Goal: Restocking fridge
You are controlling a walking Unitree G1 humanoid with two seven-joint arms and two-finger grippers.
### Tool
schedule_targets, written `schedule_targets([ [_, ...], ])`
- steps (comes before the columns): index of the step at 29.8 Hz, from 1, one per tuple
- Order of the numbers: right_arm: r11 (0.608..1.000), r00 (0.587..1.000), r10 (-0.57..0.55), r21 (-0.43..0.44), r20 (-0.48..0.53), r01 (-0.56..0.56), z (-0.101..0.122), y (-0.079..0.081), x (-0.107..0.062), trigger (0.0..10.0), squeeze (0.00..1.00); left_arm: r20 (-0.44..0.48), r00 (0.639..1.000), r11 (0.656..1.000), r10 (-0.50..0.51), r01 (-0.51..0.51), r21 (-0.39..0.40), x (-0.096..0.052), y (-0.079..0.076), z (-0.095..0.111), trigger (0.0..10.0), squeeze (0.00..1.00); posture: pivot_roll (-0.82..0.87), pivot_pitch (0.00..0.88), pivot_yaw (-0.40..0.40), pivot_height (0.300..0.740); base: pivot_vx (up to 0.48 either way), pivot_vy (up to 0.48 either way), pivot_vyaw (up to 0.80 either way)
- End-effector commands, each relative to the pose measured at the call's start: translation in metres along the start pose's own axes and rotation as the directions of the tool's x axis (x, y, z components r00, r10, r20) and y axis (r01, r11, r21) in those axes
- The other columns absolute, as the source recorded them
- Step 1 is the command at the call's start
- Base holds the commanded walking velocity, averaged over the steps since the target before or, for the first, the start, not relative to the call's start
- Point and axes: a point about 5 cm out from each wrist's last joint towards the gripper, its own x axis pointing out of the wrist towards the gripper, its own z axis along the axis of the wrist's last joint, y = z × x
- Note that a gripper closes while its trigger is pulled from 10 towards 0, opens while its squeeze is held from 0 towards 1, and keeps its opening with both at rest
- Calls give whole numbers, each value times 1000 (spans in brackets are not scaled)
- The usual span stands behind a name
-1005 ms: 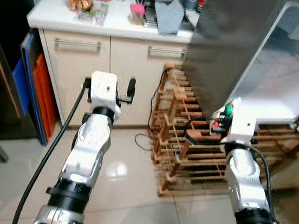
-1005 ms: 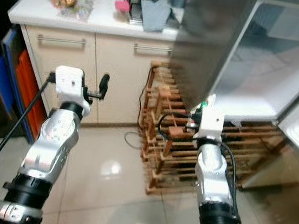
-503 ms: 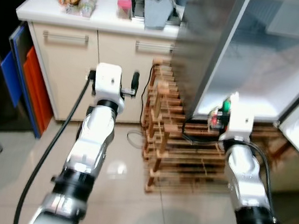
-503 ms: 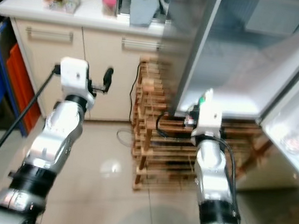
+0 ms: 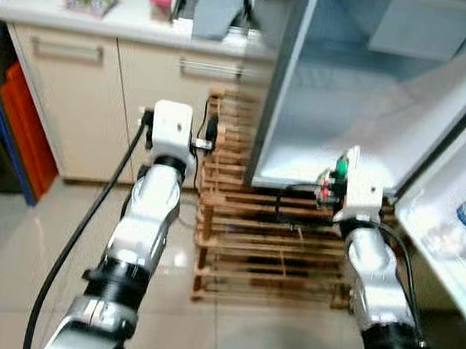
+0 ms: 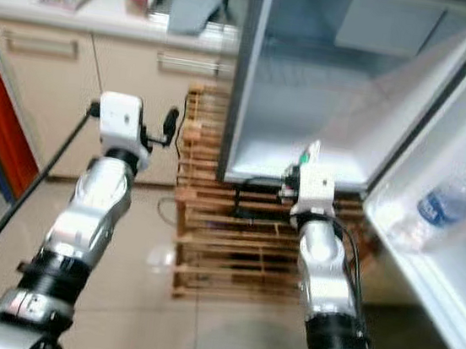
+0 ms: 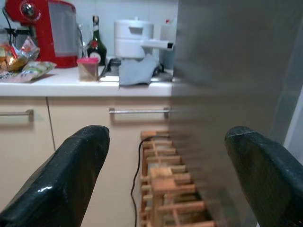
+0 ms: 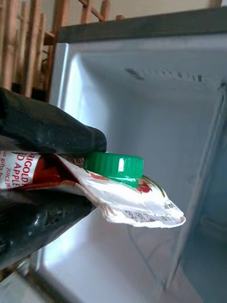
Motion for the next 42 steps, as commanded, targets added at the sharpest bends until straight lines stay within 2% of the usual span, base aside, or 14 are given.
schedule_targets([
  [1,999,999,35,4,21,-35,6,8,4,0,145,0,1000,1000,22,-22,4,0,6,-1,10000,0,-34,0,-64,740,285,-382,0],
  [9,998,998,59,-5,25,-58,9,10,6,0,141,23,999,999,36,-35,-32,-4,4,0,10000,0,-33,0,-83,740,300,-366,0],
  [19,997,997,70,-34,24,-69,8,5,4,0,145,63,998,998,30,-27,-49,-7,1,7,10000,0,-38,0,-90,740,0,0,0],
  [21,997,999,30,-68,-19,-31,-1,-6,0,0,141,63,998,998,27,-24,-56,-7,0,7,10000,0,-44,0,-90,740,0,0,0],
  [24,996,999,13,-86,-39,-17,-5,-11,-3,0,145,62,998,998,24,-21,-59,-7,0,6,10000,0,-48,0,-89,740,0,0,0],
  [25,994,997,-21,-111,-71,13,-10,-18,-8,0,149,61,998,998,21,-18,-59,-7,-1,6,10000,0,-50,0,-90,740,0,0,0],
  [30,983,986,-74,-177,-146,48,-25,-30,-23,0,153,60,998,998,14,-10,-63,-8,-2,6,10000,0,-68,0,-85,740,0,0,0],
  [31,974,973,-136,-204,-185,98,-32,-41,-29,0,157,52,999,998,11,-7,-66,-8,-3,4,10000,0,-84,0,-76,740,0,0,0],
  [33,968,966,-167,-218,-196,123,-35,-46,-31,0,157,48,999,998,9,-6,-67,-8,-3,3,10000,0,-85,0,-75,740,0,0,0],
  [37,909,932,-301,-357,-199,217,-39,-71,-34,0,196,43,999,998,-15,18,-65,-8,-8,2,10000,0,-96,0,-64,740,0,0,0],
  [40,915,934,-302,-335,-190,227,-35,-71,-33,0,188,45,999,998,-17,20,-66,-7,-9,3,10000,0,-98,0,-62,740,0,0,0],
  [42,950,964,-228,-249,-135,190,-21,-55,-26,0,157,48,999,998,-18,21,-67,-6,-8,4,10000,0,-103,0,-58,740,0,0,0],
])
